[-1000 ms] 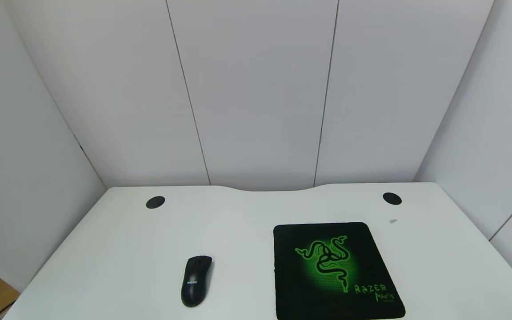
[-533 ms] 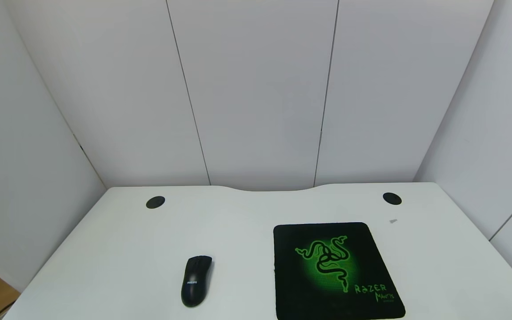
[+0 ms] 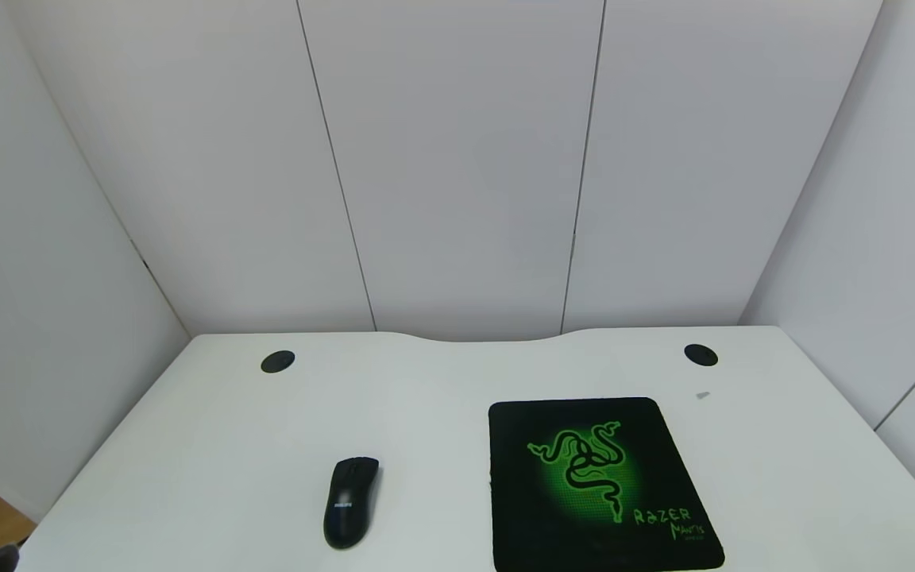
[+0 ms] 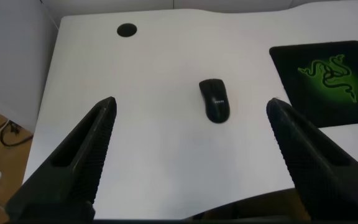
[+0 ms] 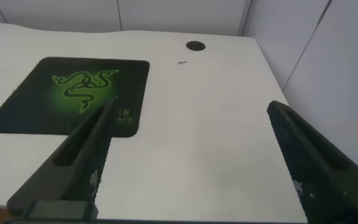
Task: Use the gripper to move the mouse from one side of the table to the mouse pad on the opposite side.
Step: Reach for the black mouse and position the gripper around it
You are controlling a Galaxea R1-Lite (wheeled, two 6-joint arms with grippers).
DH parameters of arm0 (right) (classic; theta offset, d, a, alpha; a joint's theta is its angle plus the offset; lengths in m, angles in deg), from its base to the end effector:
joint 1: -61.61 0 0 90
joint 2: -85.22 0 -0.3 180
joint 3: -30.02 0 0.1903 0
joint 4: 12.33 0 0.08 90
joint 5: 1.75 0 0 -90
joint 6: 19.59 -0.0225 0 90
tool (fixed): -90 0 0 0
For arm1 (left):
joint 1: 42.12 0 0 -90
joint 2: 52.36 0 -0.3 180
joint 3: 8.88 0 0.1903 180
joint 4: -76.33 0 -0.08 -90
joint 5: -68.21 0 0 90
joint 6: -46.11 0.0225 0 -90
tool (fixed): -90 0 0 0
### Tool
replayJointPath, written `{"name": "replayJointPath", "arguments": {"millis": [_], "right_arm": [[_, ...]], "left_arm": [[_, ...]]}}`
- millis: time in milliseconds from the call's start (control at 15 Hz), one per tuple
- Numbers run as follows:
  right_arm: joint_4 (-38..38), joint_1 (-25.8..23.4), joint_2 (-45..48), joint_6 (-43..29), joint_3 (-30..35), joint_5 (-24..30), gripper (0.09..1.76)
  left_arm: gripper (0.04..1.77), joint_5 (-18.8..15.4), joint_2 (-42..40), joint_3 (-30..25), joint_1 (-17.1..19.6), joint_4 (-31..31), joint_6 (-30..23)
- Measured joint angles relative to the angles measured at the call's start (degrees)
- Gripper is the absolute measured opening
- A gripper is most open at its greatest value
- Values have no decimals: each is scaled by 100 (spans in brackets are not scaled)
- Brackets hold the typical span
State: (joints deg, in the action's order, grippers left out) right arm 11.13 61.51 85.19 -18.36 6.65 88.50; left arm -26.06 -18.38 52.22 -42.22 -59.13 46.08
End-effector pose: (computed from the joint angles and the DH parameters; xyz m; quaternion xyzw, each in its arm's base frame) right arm -0.0228 0.0001 0.0753 -0.0107 0.0010 0.0013 0.9999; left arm 0.0183 -0.0017 0.2238 -0.0058 0.1513 -0.0376 0.9877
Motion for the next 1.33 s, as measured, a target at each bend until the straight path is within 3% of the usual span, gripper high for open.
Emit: {"name": "replayJointPath", "arguments": {"millis": [200,600,1000,1333], "right_arm": [[0,0,0,5,0,-2,171],[1,2,0,-1,0,-2,171],[0,0,0,0,0,-2,171],[0,0,0,0,0,0,171]], "left_arm": [[172,-74,877,758,-4,769,-29],[172,-52,2623,1781,-317,1339,-205],[172,356,4225,2352,-1092,1430,-1075],[172,413,5366,2655,-1538,1393,-1636]]}}
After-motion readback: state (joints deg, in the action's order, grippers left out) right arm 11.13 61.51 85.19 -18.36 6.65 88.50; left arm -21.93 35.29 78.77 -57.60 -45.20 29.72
